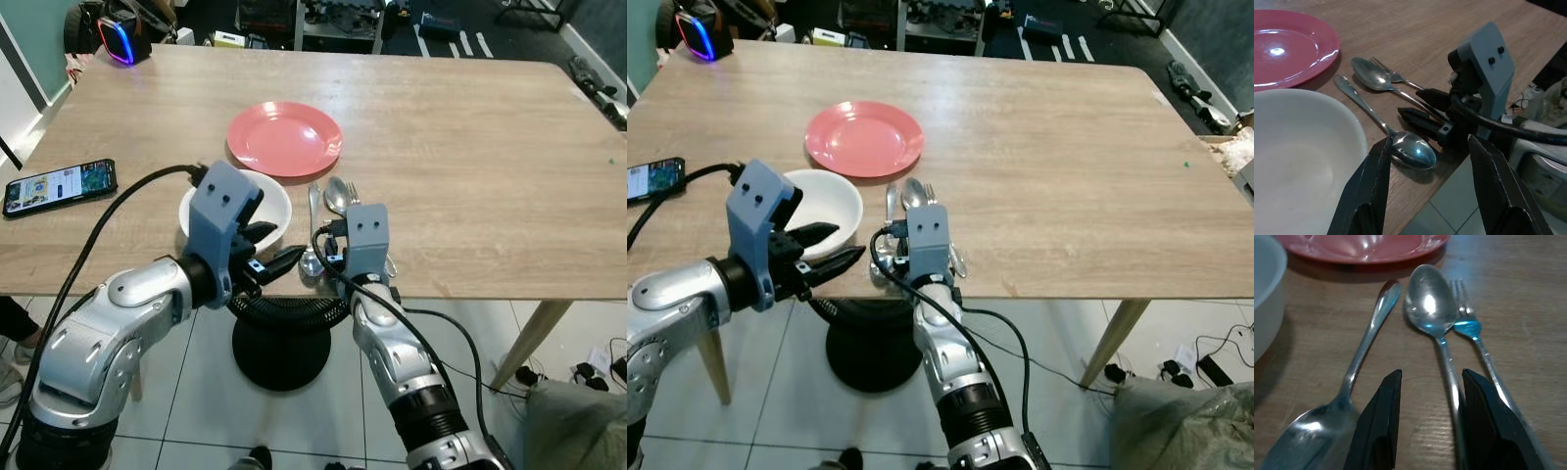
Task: Setting the table
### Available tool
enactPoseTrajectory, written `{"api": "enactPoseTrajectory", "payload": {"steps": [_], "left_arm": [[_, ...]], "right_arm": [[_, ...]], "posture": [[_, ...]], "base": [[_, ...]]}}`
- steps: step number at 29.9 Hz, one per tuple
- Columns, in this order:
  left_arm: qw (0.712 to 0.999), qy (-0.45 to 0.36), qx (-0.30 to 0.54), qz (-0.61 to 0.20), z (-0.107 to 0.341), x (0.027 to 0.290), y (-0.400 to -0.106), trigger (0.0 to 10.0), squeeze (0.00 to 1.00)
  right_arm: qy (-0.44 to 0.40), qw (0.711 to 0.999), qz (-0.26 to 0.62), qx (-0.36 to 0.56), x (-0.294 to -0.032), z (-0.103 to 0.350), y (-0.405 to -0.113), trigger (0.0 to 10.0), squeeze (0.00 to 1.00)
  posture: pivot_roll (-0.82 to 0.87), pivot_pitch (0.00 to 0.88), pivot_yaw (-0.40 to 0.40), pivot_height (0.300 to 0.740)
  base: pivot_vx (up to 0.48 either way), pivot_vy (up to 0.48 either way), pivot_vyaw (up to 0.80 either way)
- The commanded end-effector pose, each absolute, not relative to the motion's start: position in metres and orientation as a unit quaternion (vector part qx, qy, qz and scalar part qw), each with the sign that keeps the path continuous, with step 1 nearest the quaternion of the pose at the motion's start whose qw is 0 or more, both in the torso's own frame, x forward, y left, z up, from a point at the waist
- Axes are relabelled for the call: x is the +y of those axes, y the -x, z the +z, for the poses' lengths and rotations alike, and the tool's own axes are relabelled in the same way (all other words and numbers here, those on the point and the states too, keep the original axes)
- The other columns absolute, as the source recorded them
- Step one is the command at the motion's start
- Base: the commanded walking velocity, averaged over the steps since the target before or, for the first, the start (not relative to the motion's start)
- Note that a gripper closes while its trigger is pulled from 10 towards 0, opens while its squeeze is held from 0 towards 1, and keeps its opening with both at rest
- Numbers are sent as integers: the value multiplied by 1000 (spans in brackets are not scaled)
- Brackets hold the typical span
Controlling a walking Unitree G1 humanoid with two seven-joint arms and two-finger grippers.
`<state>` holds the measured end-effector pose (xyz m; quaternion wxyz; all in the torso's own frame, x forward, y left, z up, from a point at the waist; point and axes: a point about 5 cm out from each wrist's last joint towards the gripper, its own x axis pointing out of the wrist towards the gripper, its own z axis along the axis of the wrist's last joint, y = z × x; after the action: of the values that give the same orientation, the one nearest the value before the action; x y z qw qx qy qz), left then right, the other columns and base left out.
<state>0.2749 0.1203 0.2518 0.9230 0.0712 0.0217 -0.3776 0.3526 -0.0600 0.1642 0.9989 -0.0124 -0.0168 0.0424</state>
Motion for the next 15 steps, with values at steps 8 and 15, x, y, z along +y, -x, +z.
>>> {"api": "enactPoseTrajectory", "payload": {"steps": [8,15], "left_arm": [[916,-67,29,-394,249,114,-273,10000,0],[917,-60,30,-393,248,113,-271,10000,0]], "right_arm": [[27,999,36,-1,-61,159,-356,10000,0],[74,995,44,56,-60,138,-358,7294,0]], "posture": [[104,213,22,740],[106,215,15,740]], "base": [[0,0,0],[0,0,0]]}}
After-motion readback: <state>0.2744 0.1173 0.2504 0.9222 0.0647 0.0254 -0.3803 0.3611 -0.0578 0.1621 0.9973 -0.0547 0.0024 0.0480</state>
